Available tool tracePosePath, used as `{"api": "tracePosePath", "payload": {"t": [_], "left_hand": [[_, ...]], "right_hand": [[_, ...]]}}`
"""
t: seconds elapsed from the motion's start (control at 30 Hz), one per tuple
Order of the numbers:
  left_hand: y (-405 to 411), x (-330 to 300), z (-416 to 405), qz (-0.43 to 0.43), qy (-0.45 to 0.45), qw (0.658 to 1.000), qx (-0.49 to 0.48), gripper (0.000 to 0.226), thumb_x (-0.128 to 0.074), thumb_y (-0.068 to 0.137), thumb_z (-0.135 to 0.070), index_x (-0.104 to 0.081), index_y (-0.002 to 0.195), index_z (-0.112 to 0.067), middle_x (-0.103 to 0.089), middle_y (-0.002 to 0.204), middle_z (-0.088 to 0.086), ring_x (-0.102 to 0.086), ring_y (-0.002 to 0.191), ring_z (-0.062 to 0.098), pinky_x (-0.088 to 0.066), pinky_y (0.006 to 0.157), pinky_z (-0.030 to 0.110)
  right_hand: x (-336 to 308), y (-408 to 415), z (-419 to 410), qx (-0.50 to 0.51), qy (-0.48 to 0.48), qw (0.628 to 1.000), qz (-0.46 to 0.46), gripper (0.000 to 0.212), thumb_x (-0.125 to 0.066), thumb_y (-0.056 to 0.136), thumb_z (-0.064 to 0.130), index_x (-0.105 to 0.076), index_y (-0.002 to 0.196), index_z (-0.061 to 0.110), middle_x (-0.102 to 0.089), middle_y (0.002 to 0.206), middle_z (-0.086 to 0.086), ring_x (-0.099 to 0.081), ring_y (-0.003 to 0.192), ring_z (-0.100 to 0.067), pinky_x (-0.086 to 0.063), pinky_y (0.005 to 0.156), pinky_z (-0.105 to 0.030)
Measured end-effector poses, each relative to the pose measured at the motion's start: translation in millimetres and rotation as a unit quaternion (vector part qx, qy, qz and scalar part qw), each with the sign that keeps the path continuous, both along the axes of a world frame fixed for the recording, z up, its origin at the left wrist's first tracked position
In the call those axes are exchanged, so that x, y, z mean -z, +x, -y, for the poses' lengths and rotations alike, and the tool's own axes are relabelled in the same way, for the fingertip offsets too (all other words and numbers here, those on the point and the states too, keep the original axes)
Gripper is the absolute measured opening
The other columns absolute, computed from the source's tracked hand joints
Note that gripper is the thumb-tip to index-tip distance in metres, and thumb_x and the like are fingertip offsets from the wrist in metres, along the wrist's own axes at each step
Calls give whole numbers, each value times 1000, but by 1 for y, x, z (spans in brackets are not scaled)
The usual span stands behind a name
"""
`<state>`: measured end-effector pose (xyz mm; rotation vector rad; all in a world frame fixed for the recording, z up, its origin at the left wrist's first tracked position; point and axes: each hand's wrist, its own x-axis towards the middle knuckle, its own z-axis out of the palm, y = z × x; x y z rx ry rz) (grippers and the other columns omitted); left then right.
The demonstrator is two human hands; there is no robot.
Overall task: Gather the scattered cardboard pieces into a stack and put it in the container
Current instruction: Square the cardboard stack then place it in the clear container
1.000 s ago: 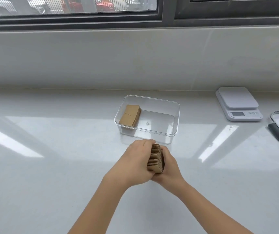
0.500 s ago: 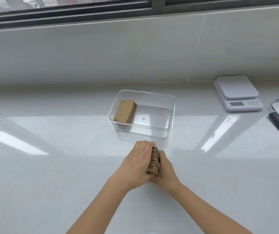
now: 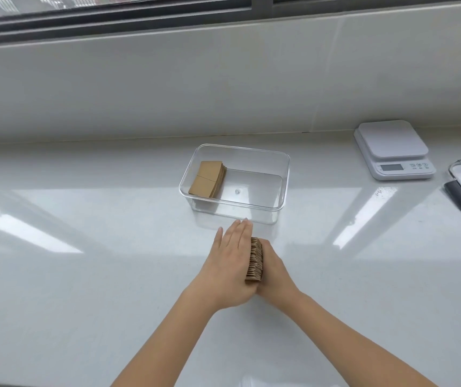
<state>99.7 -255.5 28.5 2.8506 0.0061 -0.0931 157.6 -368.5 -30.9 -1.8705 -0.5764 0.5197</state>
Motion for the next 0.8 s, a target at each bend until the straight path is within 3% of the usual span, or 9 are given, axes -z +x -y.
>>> {"api": "tracePosePath", "payload": {"t": [0.1,0.37,0.5,0.57,0.63,0.7,0.8], "left_hand": [[5,-4,7,8,20,1000,4,101,-53,76,-41,10,147,-9,11,158,0,16,143,16,8,116,45],[5,6,8,13,-3,1000,3,103,-58,73,-44,5,148,-13,12,158,-2,22,141,11,7,117,41],[4,5,10,1,14,1000,2,104,-58,75,-40,9,147,-9,13,158,3,22,142,16,7,117,40],[7,5,11,-10,37,999,0,103,-57,76,-33,12,146,-5,14,157,9,23,142,21,9,117,39],[8,4,11,-15,39,999,3,99,-55,75,-22,12,145,-1,13,157,14,22,142,24,10,116,36],[7,6,4,-3,-35,999,4,94,-55,73,-11,3,146,0,0,157,13,14,144,24,9,116,32],[-2,11,-16,23,-243,968,-55,86,-67,75,-14,-15,143,-13,-22,144,-5,-11,141,13,-7,115,25]], "right_hand": [[5,-1,7,14,0,1000,-6,50,-72,70,19,-40,106,35,-54,101,18,-53,91,15,-41,74,-3],[14,-1,16,-10,-35,999,0,63,-77,67,19,-34,107,43,-52,108,17,-53,97,10,-41,76,-4],[9,-6,11,-4,17,1000,14,79,-76,68,19,-29,129,34,-43,127,17,-47,114,8,-38,93,-8],[4,-6,6,-9,27,1000,10,73,-70,71,14,-29,126,37,-42,125,21,-46,112,11,-39,93,-12],[-3,-5,4,-9,17,1000,18,59,-65,68,22,-33,113,42,-49,114,13,-51,105,2,-43,86,-18],[-9,0,4,-26,-19,999,42,56,-65,64,26,-37,112,33,-49,111,2,-51,102,-14,-46,85,-31],[-28,12,-2,-94,-168,962,192,60,-63,69,28,-33,121,20,-46,112,-5,-43,100,-23,-39,88,-37]]}}
